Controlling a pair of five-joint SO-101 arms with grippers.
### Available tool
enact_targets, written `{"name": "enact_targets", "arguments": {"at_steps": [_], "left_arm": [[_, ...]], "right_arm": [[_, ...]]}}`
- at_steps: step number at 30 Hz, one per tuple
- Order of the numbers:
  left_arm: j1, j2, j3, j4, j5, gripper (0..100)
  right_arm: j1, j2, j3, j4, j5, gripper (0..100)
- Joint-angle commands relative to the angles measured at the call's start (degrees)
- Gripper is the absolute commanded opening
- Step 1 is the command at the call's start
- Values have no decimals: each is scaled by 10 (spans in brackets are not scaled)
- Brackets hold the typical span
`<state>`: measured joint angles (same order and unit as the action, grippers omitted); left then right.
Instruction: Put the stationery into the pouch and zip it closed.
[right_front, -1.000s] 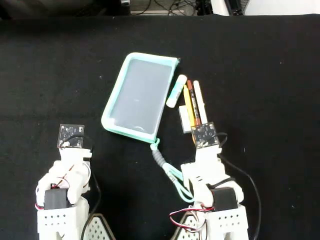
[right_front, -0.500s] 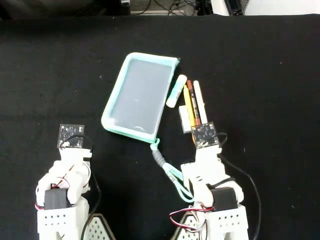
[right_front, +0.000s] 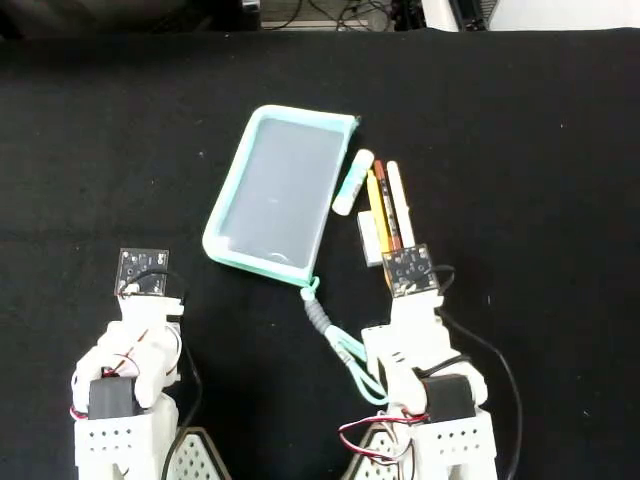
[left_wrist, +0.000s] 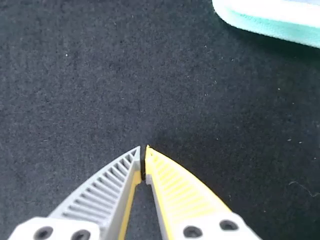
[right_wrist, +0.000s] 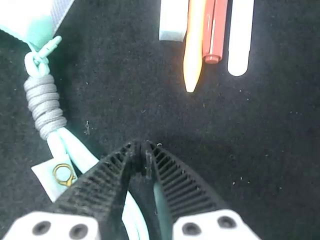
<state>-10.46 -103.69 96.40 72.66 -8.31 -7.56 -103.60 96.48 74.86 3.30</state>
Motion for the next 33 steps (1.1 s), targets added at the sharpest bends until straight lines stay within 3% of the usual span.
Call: {"name": "enact_targets", "arguments": {"at_steps": [1,8,17,21,33], "left_arm": [[7,-5,9,2,-3,30],[24,-5,9,2,-5,32],[236,-5,9,2,-3,30],[290,-5,9,2,-3,30],[300,-5,9,2,-3,30]], "right_arm": [[-6,-41,0,-4,-3,14],[-6,-41,0,-4,-3,14],[-6,-41,0,-4,-3,14],[-7,-41,0,-4,-3,15],[-10,-42,0,-44,-2,15]]}}
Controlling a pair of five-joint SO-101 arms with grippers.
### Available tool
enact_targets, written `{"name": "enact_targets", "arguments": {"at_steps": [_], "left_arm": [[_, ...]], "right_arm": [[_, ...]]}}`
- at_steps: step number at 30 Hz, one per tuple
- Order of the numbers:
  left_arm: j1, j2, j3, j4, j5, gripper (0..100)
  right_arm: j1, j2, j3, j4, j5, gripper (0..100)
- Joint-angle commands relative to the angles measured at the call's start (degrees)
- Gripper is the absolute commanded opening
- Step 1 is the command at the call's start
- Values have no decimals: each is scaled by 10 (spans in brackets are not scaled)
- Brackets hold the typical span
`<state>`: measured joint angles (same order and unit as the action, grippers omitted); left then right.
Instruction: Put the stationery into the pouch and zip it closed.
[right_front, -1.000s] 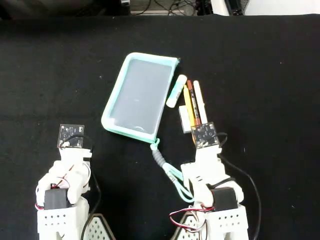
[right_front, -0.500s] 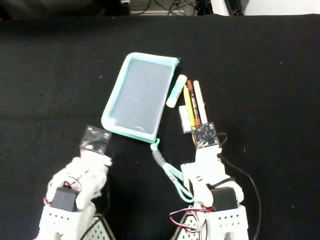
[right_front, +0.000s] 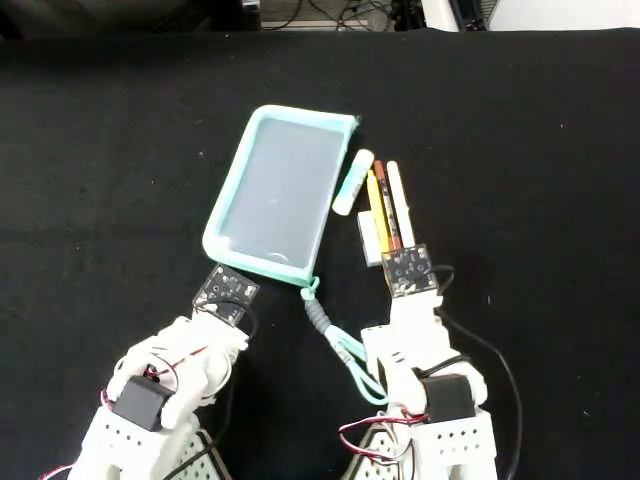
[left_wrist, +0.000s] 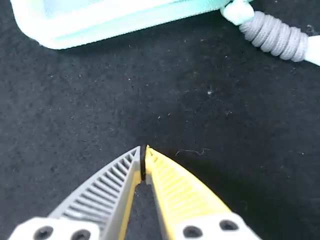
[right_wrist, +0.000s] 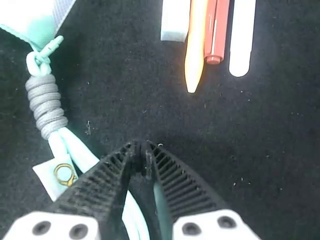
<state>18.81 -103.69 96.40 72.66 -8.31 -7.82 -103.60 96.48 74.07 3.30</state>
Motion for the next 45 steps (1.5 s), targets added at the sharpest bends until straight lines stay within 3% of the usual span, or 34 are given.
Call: {"name": "enact_targets", "arguments": {"at_steps": [1,3,12,16,19,31,37,45], "left_arm": [[7,-5,9,2,-3,30],[7,-5,9,2,-3,30],[7,-5,9,2,-3,30],[7,-5,9,2,-3,30],[7,-5,9,2,-3,30],[7,-5,9,2,-3,30],[7,-5,9,2,-3,30],[7,-5,9,2,-3,30]], "right_arm": [[-7,-42,-1,-38,-2,15],[-5,-41,-17,-37,5,15],[-7,-42,-21,-61,166,20],[-5,-42,0,-123,240,125],[-5,-42,-6,-120,239,178],[-10,-38,-93,-119,186,179],[-90,-18,-96,-84,185,180],[-105,100,-148,-130,175,181]]}}
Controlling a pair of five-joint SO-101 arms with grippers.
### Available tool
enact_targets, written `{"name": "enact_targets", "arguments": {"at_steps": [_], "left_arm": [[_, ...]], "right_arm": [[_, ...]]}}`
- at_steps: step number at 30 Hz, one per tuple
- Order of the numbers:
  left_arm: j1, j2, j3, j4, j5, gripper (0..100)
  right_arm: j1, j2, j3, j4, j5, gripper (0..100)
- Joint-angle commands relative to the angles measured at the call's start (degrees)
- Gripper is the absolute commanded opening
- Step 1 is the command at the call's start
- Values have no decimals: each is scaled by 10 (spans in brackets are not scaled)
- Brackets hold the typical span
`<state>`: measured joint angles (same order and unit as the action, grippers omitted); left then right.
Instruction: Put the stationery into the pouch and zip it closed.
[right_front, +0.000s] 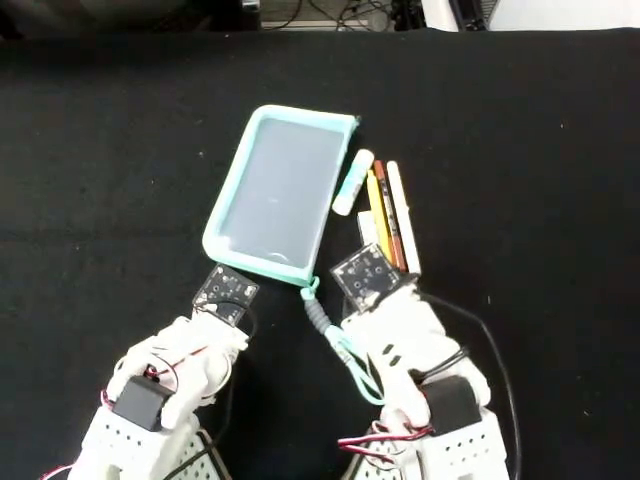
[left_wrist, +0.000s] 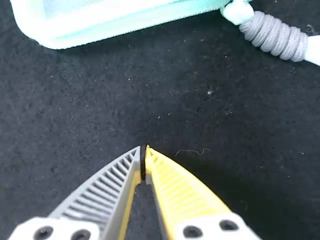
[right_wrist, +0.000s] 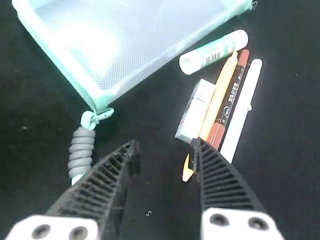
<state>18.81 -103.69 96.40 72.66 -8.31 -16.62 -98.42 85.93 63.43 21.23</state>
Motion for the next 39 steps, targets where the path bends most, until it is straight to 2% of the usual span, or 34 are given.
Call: {"name": "enact_targets", "arguments": {"at_steps": [1,7,14,18,26,32,39], "left_arm": [[7,-5,9,2,-3,30],[7,-5,9,2,-3,30],[7,-5,9,2,-3,30],[7,-5,9,2,-3,30],[7,-5,9,2,-3,30],[7,-5,9,2,-3,30],[7,-5,9,2,-3,30]], "right_arm": [[-31,74,-49,-30,-6,181],[-135,263,-84,-79,-28,181],[-142,444,-102,-189,-33,181],[-142,505,-118,-211,-68,181],[-143,535,-124,-213,-69,181],[-186,538,-91,-254,-69,181],[-189,538,-93,-253,-69,181]]}}
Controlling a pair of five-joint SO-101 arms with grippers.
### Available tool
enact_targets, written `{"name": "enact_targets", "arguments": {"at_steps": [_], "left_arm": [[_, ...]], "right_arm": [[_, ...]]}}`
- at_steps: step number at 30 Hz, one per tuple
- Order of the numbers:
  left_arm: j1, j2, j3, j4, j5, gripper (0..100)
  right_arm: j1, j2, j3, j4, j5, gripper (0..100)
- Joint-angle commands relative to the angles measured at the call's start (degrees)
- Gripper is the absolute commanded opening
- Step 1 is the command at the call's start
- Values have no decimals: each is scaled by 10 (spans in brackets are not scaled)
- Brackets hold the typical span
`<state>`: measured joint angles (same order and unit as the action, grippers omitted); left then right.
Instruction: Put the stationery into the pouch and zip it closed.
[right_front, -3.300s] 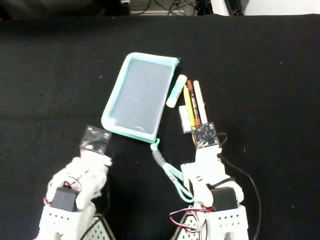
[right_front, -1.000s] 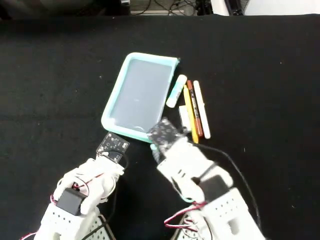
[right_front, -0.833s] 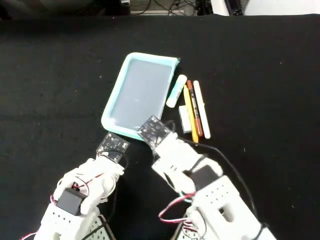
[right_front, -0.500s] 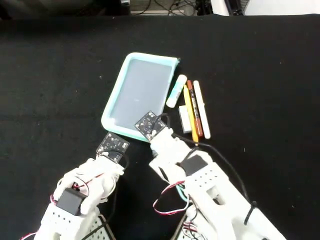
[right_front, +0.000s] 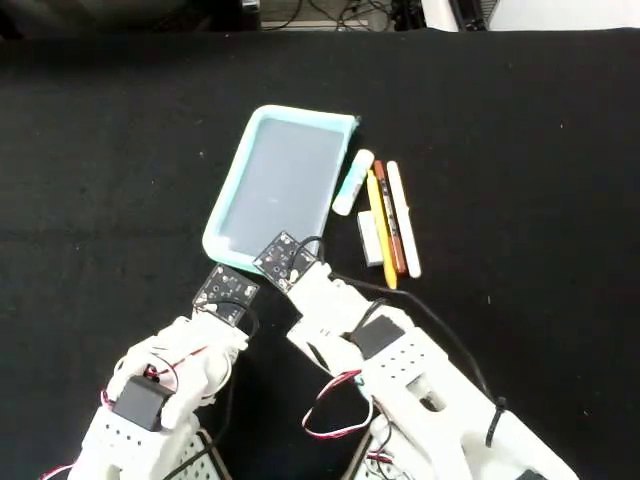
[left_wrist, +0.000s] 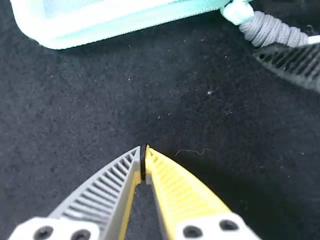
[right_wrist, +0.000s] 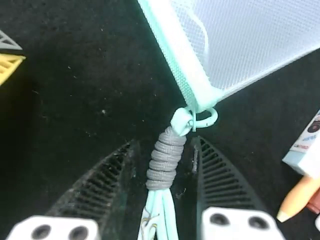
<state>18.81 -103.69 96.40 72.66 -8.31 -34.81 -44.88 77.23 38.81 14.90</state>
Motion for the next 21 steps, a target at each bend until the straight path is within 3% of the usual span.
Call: {"name": "enact_targets", "arguments": {"at_steps": [1,6,17,21], "left_arm": [[7,-5,9,2,-3,30],[7,-5,9,2,-3,30],[11,-5,9,2,-3,30],[11,-5,9,2,-3,30]], "right_arm": [[-7,3,-7,-5,-5,181],[4,55,-38,17,-14,181],[15,318,-222,95,-33,176],[18,335,-236,110,-33,60]]}}
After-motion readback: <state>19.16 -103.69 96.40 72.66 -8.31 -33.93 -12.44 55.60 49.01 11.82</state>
